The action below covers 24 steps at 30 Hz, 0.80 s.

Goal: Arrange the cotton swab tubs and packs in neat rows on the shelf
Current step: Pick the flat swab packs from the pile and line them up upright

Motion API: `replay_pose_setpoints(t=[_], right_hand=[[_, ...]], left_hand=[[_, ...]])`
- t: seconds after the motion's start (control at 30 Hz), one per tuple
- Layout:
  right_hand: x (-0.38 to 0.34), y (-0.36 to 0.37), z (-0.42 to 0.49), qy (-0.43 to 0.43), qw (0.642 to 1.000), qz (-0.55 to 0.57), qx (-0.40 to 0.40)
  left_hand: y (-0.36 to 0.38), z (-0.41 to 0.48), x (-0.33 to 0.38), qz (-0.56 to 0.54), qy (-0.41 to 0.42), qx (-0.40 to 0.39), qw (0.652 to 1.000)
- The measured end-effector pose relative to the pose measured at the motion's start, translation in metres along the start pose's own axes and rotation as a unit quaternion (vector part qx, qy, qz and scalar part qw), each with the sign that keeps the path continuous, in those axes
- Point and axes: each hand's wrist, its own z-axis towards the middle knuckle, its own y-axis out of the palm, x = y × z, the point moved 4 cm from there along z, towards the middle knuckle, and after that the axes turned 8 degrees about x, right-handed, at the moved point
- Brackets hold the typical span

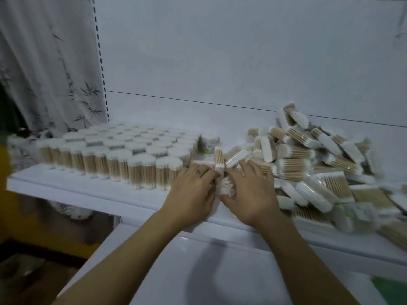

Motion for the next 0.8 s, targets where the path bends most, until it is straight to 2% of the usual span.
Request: replay_pose_setpoints(t=[0.1, 0.17, 0.6, 0.67, 0.73, 0.8], right_hand=[[0.0, 0.005, -0.003, 0.001, 0.999, 0.037, 0.014], [0.001, 0.008, -0.004, 0.001, 0.998, 0.05, 0.026], [0.012, 0.019, 0.006, -0.017, 0.997, 0.066, 0.032], [0.014, 0.02, 0.006, -0.012, 0.992, 0.099, 0.082], [0.016, 0.014, 0.003, -0.014, 0.965, 0.165, 0.204], [0.017, 0.005, -0.004, -0.033, 0.928, 0.185, 0.322]], left_hand=[[0.007, -0.011, -0.003, -0.083, -0.073, 0.025, 0.993], [0.01, -0.015, -0.006, -0.098, -0.1, 0.03, 0.99], [0.018, -0.016, -0.008, -0.125, -0.116, -0.038, 0.985], [0.019, -0.017, -0.008, -0.124, -0.12, -0.044, 0.984], [0.019, -0.016, -0.01, -0.114, -0.126, -0.043, 0.984], [0.018, -0.017, -0.01, -0.103, -0.126, -0.041, 0.986]])
